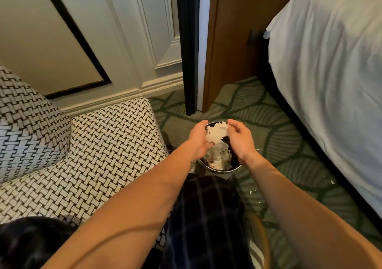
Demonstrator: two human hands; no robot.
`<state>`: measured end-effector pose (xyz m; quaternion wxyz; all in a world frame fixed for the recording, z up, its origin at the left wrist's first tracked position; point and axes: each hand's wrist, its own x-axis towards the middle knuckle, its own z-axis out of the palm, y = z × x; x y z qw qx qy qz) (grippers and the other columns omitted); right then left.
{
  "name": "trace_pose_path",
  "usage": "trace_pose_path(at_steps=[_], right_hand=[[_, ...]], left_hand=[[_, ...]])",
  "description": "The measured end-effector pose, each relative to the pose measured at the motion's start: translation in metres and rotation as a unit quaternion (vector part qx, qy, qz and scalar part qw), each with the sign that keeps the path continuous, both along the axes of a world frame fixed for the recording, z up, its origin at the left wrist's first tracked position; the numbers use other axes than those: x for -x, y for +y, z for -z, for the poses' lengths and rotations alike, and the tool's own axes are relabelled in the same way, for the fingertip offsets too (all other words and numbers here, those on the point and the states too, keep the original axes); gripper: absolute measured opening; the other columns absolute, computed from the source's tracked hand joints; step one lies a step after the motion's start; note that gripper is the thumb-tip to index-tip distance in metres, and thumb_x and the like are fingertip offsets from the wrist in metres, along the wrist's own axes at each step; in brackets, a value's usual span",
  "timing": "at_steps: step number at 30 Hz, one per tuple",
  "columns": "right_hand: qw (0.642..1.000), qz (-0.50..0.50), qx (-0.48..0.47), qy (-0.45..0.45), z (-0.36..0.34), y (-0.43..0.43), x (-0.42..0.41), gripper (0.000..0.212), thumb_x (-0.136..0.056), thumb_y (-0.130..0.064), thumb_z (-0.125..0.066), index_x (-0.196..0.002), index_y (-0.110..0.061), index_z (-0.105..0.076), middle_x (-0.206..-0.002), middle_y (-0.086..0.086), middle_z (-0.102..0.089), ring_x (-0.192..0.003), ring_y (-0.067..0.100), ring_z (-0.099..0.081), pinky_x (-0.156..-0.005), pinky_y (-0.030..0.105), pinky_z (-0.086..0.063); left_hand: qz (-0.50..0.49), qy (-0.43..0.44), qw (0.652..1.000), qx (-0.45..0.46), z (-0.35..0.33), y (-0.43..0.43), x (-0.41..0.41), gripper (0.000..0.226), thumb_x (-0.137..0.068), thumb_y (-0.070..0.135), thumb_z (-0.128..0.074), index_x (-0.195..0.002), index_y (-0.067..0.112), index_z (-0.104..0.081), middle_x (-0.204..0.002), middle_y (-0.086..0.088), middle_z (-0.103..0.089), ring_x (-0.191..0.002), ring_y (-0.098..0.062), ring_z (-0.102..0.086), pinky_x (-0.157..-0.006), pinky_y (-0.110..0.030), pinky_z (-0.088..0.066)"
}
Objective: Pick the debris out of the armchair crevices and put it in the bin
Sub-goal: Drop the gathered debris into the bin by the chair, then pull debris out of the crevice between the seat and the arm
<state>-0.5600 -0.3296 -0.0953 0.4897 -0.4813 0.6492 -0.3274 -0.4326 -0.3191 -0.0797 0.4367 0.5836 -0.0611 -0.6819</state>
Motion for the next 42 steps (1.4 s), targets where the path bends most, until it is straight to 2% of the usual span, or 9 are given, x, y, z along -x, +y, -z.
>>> trace_pose_path(at_steps=[4,7,12,20,23,27,32,38,42], right_hand=[[1.000,-0.005,-0.015,-0.020,0.007,0.002,0.004,0.041,-0.099,-0.003,-0.048,-0.139,-0.006,-0.058,-0.135,0.008,-0.063,-0.125,0.021,-0.059,-0.113,0.041,-0.045],[1.000,-0.012,-0.016,-0.023,0.005,0.004,0.004,0.041,-0.100,-0.001,-0.047,-0.138,-0.006,-0.058,-0.137,0.009,-0.062,-0.128,0.021,-0.058,-0.114,0.040,-0.043],[0.999,-0.019,-0.014,-0.030,-0.002,0.009,-0.003,0.033,-0.100,-0.006,-0.049,-0.128,-0.010,-0.067,-0.125,0.005,-0.068,-0.119,0.017,-0.063,-0.111,0.043,-0.047],[0.992,-0.071,-0.017,-0.105,-0.061,0.037,-0.043,0.027,-0.102,-0.007,-0.050,-0.118,-0.019,-0.068,-0.112,-0.001,-0.071,-0.112,0.015,-0.067,-0.106,0.039,-0.051],[0.989,-0.104,-0.004,-0.107,-0.086,0.053,-0.064,0.025,-0.102,-0.012,-0.052,-0.107,-0.030,-0.068,-0.109,-0.005,-0.073,-0.110,0.011,-0.067,-0.107,0.041,-0.050],[0.979,-0.166,0.018,-0.117,-0.118,0.081,-0.105,0.025,-0.103,-0.013,-0.052,-0.116,-0.027,-0.068,-0.115,-0.004,-0.073,-0.110,0.011,-0.068,-0.107,0.041,-0.051],[0.951,-0.275,0.024,-0.138,-0.157,0.125,-0.178,0.024,-0.101,-0.013,-0.055,-0.119,-0.022,-0.068,-0.117,0.000,-0.073,-0.107,0.013,-0.071,-0.097,0.033,-0.057],[0.906,-0.390,0.010,-0.164,-0.180,0.184,-0.277,0.025,-0.101,-0.006,-0.053,-0.120,-0.013,-0.068,-0.111,-0.001,-0.077,-0.106,0.013,-0.072,-0.098,0.035,-0.056],[0.869,-0.461,-0.012,-0.178,-0.187,0.234,-0.341,0.024,-0.101,-0.006,-0.054,-0.119,-0.013,-0.069,-0.110,0.001,-0.077,-0.106,0.015,-0.073,-0.099,0.035,-0.056]], left_hand=[[0.003,0.017,1.000,-0.007,0.006,-0.001,0.006,0.041,-0.106,0.036,-0.043,-0.144,0.020,-0.043,-0.154,-0.007,-0.040,-0.141,-0.031,-0.041,-0.110,-0.045,-0.034],[-0.011,0.026,1.000,-0.002,0.015,0.002,0.008,0.048,-0.105,0.038,-0.045,-0.149,0.020,-0.039,-0.160,-0.006,-0.035,-0.148,-0.032,-0.030,-0.112,-0.046,-0.033],[-0.024,0.048,0.999,0.006,0.011,0.016,0.002,0.049,-0.105,0.038,-0.045,-0.151,0.020,-0.042,-0.156,-0.008,-0.040,-0.150,-0.032,-0.028,-0.113,-0.049,-0.032],[-0.045,0.064,0.994,0.079,-0.038,0.051,-0.032,0.051,-0.106,0.037,-0.041,-0.154,0.018,-0.038,-0.150,-0.014,-0.050,-0.141,-0.034,-0.043,-0.117,-0.052,-0.036],[-0.063,0.072,0.989,0.109,-0.060,0.072,-0.054,0.047,-0.106,0.035,-0.041,-0.149,0.015,-0.043,-0.140,-0.016,-0.059,-0.131,-0.033,-0.054,-0.116,-0.053,-0.037],[-0.102,0.082,0.981,0.147,-0.090,0.119,-0.098,0.040,-0.105,0.032,-0.041,-0.140,0.014,-0.050,-0.133,-0.017,-0.063,-0.123,-0.033,-0.060,-0.110,-0.052,-0.043],[-0.174,0.070,0.966,0.180,-0.126,0.185,-0.173,0.040,-0.105,0.031,-0.040,-0.137,0.009,-0.051,-0.132,-0.019,-0.063,-0.120,-0.033,-0.062,-0.106,-0.049,-0.048],[-0.283,0.077,0.929,0.226,-0.152,0.277,-0.254,0.044,-0.103,0.031,-0.043,-0.136,0.004,-0.055,-0.136,-0.021,-0.063,-0.128,-0.035,-0.059,-0.112,-0.050,-0.043],[-0.365,0.076,0.897,0.240,-0.155,0.347,-0.307,0.047,-0.103,0.034,-0.043,-0.138,0.003,-0.053,-0.136,-0.021,-0.061,-0.123,-0.035,-0.060,-0.110,-0.051,-0.044]])
